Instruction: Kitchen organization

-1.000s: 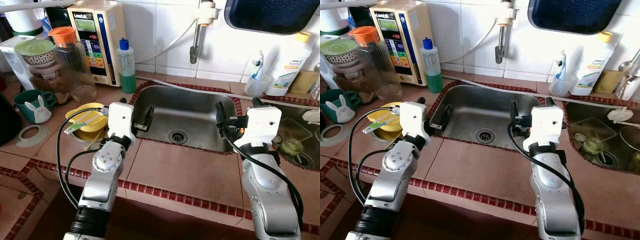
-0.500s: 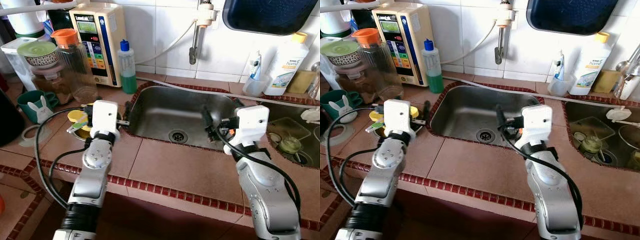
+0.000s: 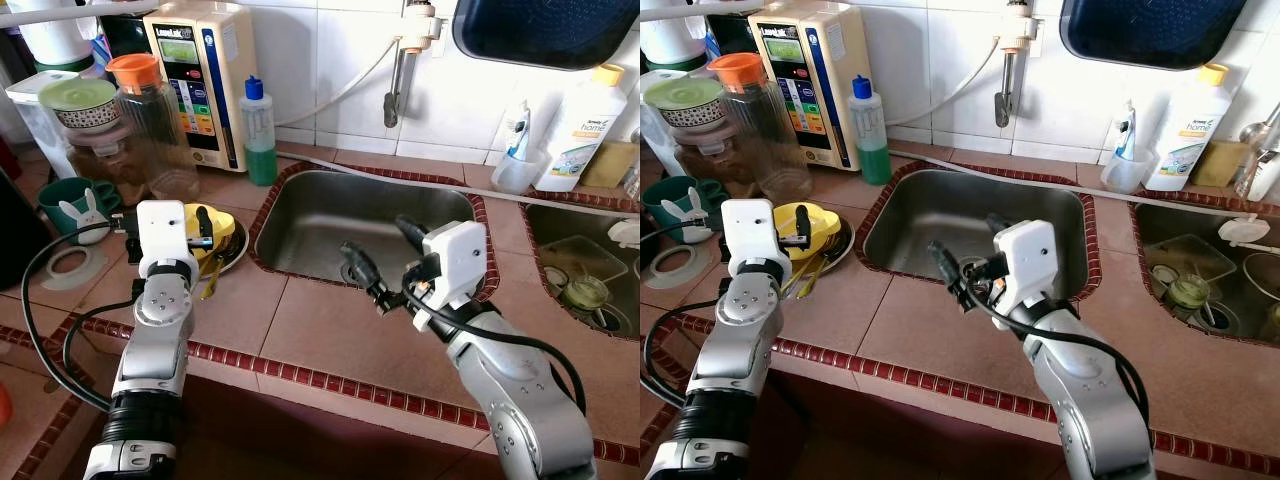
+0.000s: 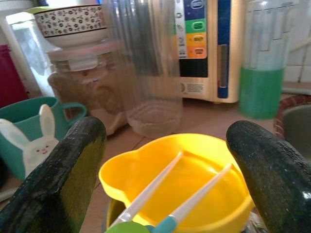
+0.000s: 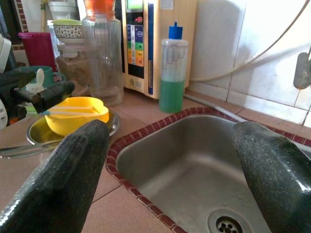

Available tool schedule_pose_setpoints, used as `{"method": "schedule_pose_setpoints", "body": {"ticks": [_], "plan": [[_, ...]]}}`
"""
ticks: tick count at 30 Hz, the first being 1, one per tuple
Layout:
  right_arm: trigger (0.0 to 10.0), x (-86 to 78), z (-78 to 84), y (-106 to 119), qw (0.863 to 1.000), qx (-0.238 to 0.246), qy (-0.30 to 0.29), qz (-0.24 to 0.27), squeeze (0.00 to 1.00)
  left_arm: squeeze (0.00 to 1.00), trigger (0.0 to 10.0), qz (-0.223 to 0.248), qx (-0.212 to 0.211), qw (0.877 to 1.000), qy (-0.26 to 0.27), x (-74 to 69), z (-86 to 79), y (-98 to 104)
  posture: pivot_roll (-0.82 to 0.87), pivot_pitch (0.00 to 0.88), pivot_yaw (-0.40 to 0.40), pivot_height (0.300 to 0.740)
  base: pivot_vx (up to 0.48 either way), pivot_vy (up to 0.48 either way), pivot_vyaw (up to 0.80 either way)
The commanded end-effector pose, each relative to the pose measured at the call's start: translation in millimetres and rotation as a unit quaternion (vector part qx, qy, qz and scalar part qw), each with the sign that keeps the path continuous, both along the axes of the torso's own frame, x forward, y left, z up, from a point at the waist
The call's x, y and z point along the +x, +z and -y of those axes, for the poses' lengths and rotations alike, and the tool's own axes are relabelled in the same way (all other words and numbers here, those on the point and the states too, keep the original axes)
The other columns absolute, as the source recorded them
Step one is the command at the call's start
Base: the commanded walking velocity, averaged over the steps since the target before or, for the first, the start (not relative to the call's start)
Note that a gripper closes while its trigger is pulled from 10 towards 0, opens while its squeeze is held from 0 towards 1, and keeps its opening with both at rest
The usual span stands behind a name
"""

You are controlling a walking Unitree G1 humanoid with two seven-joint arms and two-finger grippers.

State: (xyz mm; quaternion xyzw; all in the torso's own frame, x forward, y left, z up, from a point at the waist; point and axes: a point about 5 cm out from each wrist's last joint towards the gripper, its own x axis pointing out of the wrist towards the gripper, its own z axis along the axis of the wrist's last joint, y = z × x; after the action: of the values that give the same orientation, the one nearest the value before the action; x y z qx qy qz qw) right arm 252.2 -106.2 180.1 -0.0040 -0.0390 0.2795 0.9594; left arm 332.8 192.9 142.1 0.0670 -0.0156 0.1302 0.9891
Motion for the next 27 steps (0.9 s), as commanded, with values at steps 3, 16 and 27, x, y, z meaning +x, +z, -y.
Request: {"method": "schedule_pose_setpoints", "body": {"ticks": [3, 16, 27], "plan": [[10.0, -4.3, -1.4, 6, 1.0, -0.005, 0.013, 0.01, 0.0, 0.0, 10.0, 0.005, -0.006, 1.0, 0.03, 2.6, -11.2, 6, 0.09, 0.0, 0.021, 0.74, 0.0, 0.0, 0.0], [10.0, -13.4, -11.4, 1, 0.997, -0.018, 0.078, -0.007, 0.0, 0.0, 10.0, -0.034, -0.052, 0.997, 0.036, -15.7, -5.3, -3, 0.1, 0.0, 0.02, 0.74, 0.0, 0.0, 0.0], [10.0, -15.1, -13.9, 0, 0.995, -0.013, 0.093, -0.02, 0.0, 0.0, 7.7, -0.054, -0.082, 0.995, 0.031, -18.3, -2.6, -8, 0.1, 0.0, 0.017, 0.74, 0.0, 0.0, 0.0]]}}
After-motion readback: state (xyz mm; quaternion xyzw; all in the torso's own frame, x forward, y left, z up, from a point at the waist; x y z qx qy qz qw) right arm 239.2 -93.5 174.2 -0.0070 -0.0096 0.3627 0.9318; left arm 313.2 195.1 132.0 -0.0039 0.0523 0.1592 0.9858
